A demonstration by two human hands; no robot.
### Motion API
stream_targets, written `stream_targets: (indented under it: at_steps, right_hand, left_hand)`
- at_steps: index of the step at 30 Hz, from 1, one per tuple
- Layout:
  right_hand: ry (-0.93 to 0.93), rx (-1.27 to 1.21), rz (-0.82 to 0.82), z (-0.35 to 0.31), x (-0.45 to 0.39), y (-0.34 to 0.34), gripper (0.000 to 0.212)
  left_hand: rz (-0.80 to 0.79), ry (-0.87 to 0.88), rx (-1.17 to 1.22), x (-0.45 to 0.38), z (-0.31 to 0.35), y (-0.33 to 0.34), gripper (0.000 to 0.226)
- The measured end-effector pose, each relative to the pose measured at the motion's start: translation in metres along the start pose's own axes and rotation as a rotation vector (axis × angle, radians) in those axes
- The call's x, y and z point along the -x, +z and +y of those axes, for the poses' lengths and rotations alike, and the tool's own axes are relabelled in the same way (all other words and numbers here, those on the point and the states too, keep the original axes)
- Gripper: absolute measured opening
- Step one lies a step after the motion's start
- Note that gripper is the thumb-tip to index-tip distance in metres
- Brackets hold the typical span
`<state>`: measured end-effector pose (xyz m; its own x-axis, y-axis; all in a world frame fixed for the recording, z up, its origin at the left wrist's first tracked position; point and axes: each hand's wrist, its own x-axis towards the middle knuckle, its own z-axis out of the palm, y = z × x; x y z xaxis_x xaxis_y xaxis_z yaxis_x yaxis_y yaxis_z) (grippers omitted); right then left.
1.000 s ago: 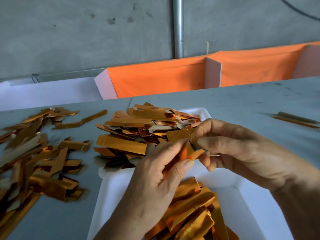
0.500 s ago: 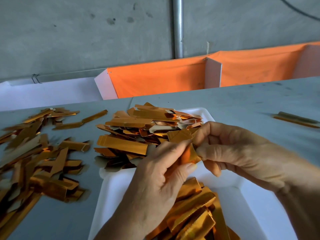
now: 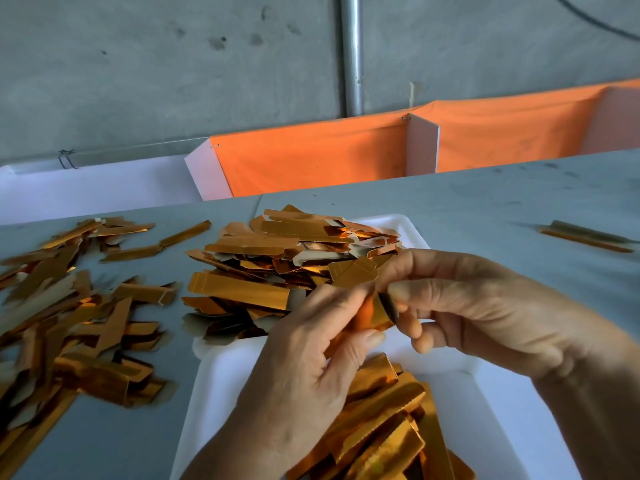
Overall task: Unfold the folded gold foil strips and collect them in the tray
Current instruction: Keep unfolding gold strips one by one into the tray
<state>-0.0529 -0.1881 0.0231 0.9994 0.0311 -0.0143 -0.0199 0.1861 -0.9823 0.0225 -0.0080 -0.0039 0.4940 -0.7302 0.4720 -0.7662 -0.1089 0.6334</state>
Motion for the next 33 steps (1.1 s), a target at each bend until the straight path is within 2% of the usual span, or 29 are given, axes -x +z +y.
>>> stream_targets:
  at_steps: [13,21,24,26,29,33]
  right_hand:
    - [0.021,0.151,0.104,0.0033,-0.003,0.0044,0.008]
    - [0.054,0.142,0.08,0.0001,0.0002,0.001,0.024]
    - [0.027,0.172,0.112,-0.0005,0.0002,0.0046,0.018]
    - [0.006,0.2,0.136,0.0005,-0.0006,0.0073,0.008]
    - [-0.02,0.237,0.157,0.0034,-0.0025,0.0088,0.004]
    - [-0.028,0.148,0.077,0.0013,-0.0009,0.0069,0.004]
  left_hand:
    - [-0.036,0.009,-0.015,0.0009,-0.0015,0.0012,0.043]
    - [-0.049,0.017,-0.011,0.0006,-0.0018,0.0015,0.044]
    - [-0.031,0.009,-0.002,0.0017,-0.0021,0.0007,0.046]
    - [-0.002,-0.009,-0.011,0.0026,-0.0025,0.0004,0.041]
    - [0.006,-0.049,0.025,0.0026,-0.0026,-0.0004,0.026]
    - [0.018,-0.031,0.002,0.0029,-0.001,-0.0019,0.019]
